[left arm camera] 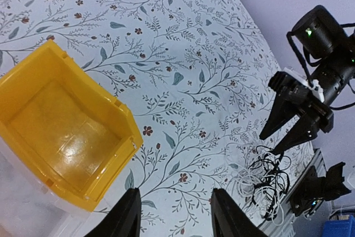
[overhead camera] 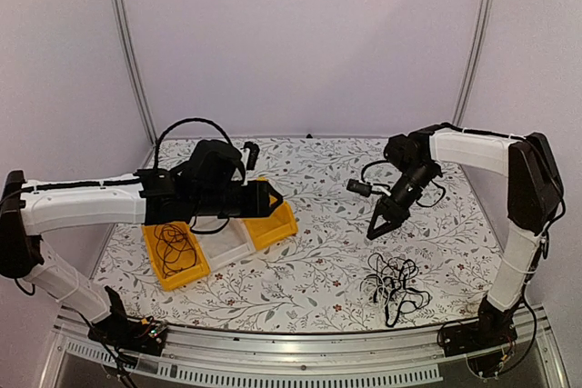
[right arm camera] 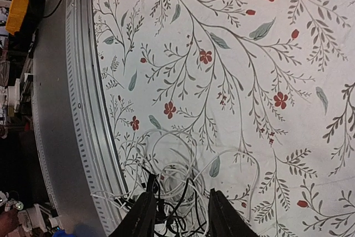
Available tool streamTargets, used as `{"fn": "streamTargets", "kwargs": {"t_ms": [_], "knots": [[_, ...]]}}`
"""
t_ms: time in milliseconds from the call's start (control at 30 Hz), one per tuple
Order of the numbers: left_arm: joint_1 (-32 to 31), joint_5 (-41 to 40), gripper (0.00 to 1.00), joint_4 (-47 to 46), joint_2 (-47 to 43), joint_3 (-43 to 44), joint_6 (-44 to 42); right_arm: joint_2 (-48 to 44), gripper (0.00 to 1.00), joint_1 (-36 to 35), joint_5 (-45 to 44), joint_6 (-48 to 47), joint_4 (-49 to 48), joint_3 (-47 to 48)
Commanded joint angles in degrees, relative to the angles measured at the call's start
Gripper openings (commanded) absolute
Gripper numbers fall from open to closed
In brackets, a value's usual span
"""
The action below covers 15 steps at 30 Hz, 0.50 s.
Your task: Untangle the cables
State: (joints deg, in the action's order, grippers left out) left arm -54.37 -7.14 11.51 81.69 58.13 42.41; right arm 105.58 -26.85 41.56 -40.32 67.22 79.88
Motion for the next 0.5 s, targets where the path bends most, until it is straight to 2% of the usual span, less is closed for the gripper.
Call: {"fn": "streamTargets", "kwargs": {"t_ms": [0, 267, 333, 467], "knots": [[-0.16, -2.87, 0.46, 1.5, -3.18, -3.75, 2.79, 3.4, 0.37, -2.63, -3.93, -2.26, 9.58, 0.78], [-0.14, -5.32, 0.46, 0.82, -7.94, -8.75, 5.66, 7.29, 0.36, -4.12, -7.34, -0.2, 10.91, 0.74], [-0.19, -5.48, 0.46, 0.87, -8.45, -9.15, 5.64, 8.14, 0.33, -4.54, -7.54, 0.04, 10.91, 0.71], [-0.13, -6.0, 0.46, 1.57, -8.89, -9.16, 5.58, 8.84, 0.23, -5.43, -7.28, 0.27, 10.84, 1.42]]}}
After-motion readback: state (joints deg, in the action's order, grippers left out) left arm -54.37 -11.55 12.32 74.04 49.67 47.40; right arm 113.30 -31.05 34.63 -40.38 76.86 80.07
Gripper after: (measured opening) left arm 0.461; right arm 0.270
